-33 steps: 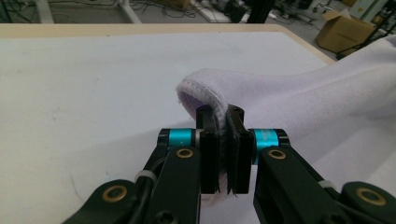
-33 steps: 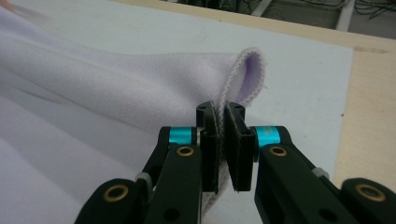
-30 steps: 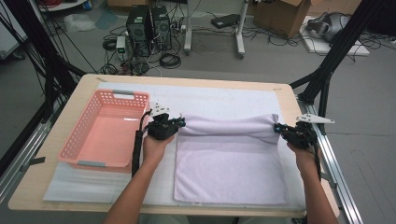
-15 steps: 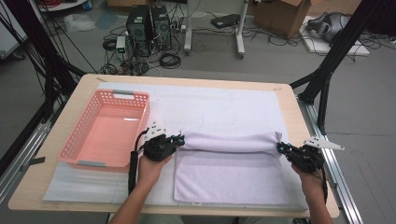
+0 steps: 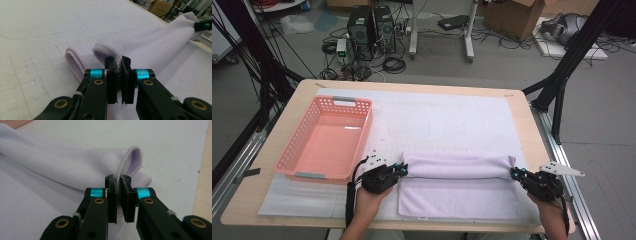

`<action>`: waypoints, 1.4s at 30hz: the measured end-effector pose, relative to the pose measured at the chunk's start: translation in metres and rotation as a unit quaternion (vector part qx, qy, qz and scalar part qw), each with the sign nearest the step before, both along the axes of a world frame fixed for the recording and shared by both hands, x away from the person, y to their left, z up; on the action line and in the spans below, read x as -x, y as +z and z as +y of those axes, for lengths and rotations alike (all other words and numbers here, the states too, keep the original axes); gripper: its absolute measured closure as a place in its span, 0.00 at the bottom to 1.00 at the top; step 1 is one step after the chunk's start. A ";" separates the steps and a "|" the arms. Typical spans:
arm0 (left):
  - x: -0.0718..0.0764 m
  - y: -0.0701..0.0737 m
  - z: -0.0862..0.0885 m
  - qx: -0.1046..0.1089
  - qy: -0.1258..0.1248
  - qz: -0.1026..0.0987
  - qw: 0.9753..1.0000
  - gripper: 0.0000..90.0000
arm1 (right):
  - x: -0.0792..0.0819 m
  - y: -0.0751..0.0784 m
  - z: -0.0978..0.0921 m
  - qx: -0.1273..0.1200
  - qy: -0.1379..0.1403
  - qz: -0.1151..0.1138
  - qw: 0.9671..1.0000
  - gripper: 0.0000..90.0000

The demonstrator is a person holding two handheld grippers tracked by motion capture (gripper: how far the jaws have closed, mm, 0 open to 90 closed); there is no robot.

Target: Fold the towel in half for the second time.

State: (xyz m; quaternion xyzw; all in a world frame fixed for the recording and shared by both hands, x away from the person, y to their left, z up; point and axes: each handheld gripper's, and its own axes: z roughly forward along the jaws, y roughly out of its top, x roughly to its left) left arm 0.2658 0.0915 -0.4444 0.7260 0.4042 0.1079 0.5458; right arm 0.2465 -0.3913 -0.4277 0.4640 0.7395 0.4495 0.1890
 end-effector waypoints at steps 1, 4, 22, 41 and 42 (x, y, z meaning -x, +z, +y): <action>0.001 -0.001 -0.001 0.002 -0.001 0.004 1.000 0.92 | 0.001 -0.002 -0.001 -0.003 0.000 0.011 1.000 0.94; -0.001 0.001 -0.001 -0.008 0.014 -0.003 1.000 0.62 | -0.001 -0.005 -0.005 -0.007 0.006 0.038 0.999 0.72; -0.014 0.003 -0.004 -0.017 -0.027 0.010 0.999 0.92 | -0.028 0.025 0.012 0.025 0.014 0.022 0.999 0.94; 0.046 0.005 0.005 -0.012 -0.038 -0.009 0.999 0.82 | 0.055 0.016 -0.008 0.003 0.040 -0.004 0.999 0.91; 0.048 0.005 0.007 -0.003 -0.033 -0.004 0.999 0.73 | 0.058 0.014 -0.008 0.004 0.039 0.004 0.999 0.86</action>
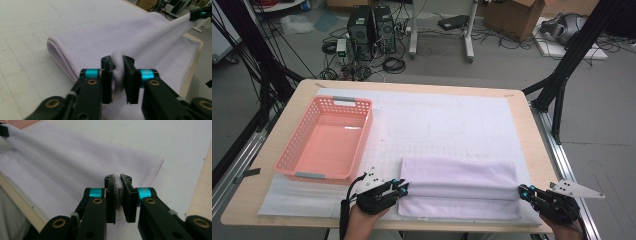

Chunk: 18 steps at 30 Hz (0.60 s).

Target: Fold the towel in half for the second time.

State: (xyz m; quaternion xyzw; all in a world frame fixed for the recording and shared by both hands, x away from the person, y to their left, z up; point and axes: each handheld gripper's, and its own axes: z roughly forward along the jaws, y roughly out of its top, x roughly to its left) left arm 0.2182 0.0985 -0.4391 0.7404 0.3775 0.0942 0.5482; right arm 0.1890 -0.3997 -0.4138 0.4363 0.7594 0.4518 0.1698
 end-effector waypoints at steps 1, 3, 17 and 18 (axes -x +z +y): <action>0.001 0.001 0.002 0.012 0.002 -0.002 1.000 0.63 | 0.003 -0.001 -0.001 0.000 -0.006 0.002 1.000 0.77; 0.005 0.005 0.007 0.029 0.012 -0.019 0.999 0.52 | 0.011 0.004 -0.006 -0.026 -0.035 -0.023 0.999 0.70; -0.002 0.002 0.009 0.023 0.038 -0.012 0.999 0.48 | 0.000 -0.027 0.020 0.076 0.009 0.052 0.996 0.84; -0.002 0.001 0.008 0.020 0.041 -0.009 0.999 0.48 | 0.002 -0.026 0.018 0.074 0.013 0.057 0.995 0.84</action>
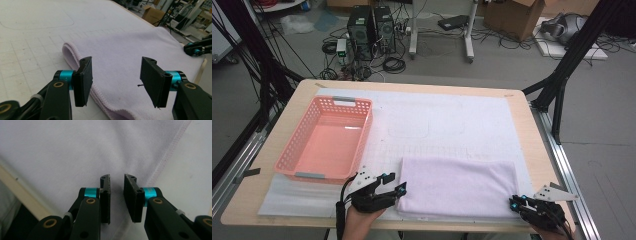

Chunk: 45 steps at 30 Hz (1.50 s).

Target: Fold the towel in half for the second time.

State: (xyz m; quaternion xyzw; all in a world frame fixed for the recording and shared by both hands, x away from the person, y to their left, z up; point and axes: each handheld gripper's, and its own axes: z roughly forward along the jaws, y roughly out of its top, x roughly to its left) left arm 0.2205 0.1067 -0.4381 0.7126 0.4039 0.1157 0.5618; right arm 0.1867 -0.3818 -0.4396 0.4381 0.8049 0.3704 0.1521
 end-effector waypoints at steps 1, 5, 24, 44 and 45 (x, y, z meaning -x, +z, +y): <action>0.000 -0.001 -0.001 -0.005 0.001 0.002 1.000 0.48 | 0.002 0.002 -0.002 0.000 0.004 0.004 1.000 0.84; -0.001 -0.005 -0.007 -0.031 -0.007 0.011 0.999 0.53 | 0.007 0.009 -0.006 -0.006 -0.007 -0.026 1.000 0.84; -0.028 0.000 -0.022 -0.061 -0.015 0.007 0.998 0.71 | -0.034 0.017 -0.007 -0.035 -0.047 -0.067 0.996 0.73; -0.090 -0.004 -0.025 -0.057 0.014 0.019 0.998 0.51 | -0.122 0.008 0.030 -0.038 -0.036 -0.039 0.998 0.69; -0.093 -0.005 -0.024 -0.059 0.017 0.023 0.998 0.49 | -0.118 0.011 0.022 -0.048 -0.043 -0.045 0.997 0.65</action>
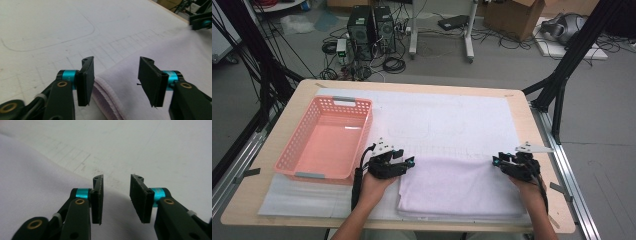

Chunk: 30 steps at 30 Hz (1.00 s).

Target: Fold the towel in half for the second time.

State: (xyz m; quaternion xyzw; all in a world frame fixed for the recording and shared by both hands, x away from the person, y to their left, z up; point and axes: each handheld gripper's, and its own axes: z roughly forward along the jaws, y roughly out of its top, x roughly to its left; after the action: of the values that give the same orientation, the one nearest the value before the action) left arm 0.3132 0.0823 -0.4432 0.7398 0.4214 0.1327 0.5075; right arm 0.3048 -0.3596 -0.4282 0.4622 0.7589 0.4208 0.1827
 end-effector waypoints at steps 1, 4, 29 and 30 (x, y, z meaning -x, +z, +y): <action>-0.002 -0.002 0.000 -0.002 0.005 0.004 1.000 0.48 | 0.002 0.001 -0.006 0.000 -0.008 0.000 1.000 0.61; -0.009 -0.007 0.000 -0.012 0.006 0.028 1.000 0.48 | 0.004 -0.004 -0.022 0.018 -0.029 0.011 0.999 0.51; -0.051 0.014 -0.007 0.022 0.030 -0.006 0.999 0.90 | -0.024 0.007 -0.029 0.015 -0.056 -0.033 0.998 0.88; -0.055 0.014 -0.006 0.029 0.035 -0.002 0.999 0.90 | -0.028 0.008 -0.028 0.015 -0.061 -0.035 0.997 0.88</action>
State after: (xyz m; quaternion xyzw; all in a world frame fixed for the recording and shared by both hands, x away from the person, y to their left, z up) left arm 0.3678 0.0763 -0.4291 0.7091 0.4501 0.1395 0.5245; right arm 0.3333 -0.3877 -0.4201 0.4902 0.7286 0.4133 0.2410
